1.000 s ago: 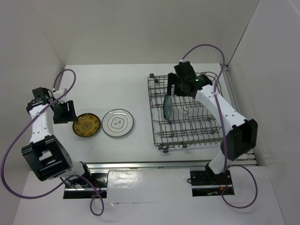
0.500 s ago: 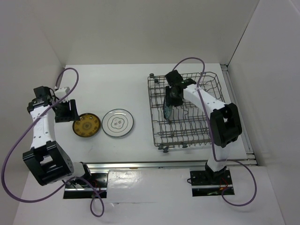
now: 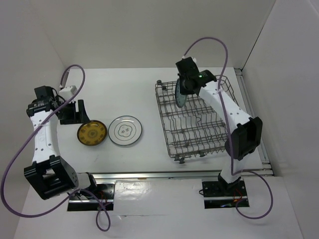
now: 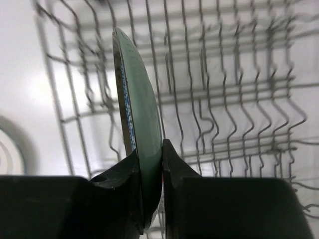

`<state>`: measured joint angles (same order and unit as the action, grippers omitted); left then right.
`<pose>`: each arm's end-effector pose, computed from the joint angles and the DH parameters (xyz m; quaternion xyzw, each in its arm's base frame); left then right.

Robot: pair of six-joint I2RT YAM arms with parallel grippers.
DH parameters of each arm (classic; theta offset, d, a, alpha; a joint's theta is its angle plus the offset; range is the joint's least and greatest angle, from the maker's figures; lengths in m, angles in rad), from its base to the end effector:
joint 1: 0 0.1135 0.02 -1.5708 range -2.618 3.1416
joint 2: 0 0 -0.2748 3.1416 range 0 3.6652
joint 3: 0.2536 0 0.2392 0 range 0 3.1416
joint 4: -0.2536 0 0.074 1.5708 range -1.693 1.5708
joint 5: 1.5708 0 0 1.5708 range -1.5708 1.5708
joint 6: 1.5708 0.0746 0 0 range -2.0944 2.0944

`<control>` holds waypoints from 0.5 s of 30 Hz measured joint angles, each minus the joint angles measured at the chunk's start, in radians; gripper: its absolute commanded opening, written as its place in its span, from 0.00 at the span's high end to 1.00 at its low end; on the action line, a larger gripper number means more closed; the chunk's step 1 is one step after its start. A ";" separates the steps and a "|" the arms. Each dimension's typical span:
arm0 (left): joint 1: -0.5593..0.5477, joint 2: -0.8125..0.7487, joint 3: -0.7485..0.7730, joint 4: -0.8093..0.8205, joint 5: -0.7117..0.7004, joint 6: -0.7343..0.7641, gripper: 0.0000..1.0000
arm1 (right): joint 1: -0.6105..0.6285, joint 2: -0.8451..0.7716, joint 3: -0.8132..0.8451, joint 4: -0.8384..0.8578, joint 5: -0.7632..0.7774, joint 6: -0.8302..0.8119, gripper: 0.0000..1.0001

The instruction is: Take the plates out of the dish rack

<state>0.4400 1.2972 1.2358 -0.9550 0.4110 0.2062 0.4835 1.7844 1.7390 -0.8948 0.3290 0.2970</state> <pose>0.2439 0.0819 0.3027 -0.0544 0.9417 -0.1011 0.3164 0.3632 0.1635 0.3147 -0.0368 0.9385 -0.0276 0.3421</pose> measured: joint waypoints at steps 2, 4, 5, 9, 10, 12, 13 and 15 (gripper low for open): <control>-0.018 -0.002 0.015 -0.015 0.019 0.000 0.18 | 0.028 -0.035 0.072 0.005 0.045 -0.002 1.00; -0.032 -0.002 0.033 -0.024 0.044 0.002 0.17 | 0.076 -0.092 0.091 0.027 0.053 0.000 1.00; -0.038 -0.002 0.043 -0.030 0.069 0.001 0.17 | 0.107 -0.129 0.082 0.053 0.023 -0.001 1.00; -0.050 -0.001 0.081 -0.068 0.182 0.008 0.16 | 0.161 -0.270 -0.153 0.337 -0.325 0.043 1.00; -0.053 0.002 0.090 -0.078 0.212 0.010 0.15 | 0.162 -0.278 -0.211 0.408 -0.407 0.070 1.00; -0.058 0.005 0.104 -0.098 0.277 0.026 0.14 | 0.162 -0.248 -0.296 0.536 -0.573 0.134 1.00; -0.062 0.007 0.107 -0.106 0.303 0.030 0.14 | 0.165 -0.205 -0.322 0.599 -0.654 0.171 1.00; -0.075 0.009 0.106 -0.115 0.338 0.031 0.14 | 0.172 -0.122 -0.343 0.694 -0.762 0.223 1.00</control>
<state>0.3653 1.3064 1.3418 -1.0702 0.7490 0.2371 0.6552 1.6623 1.3964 -0.2008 -0.4332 0.5198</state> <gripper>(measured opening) 0.863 0.195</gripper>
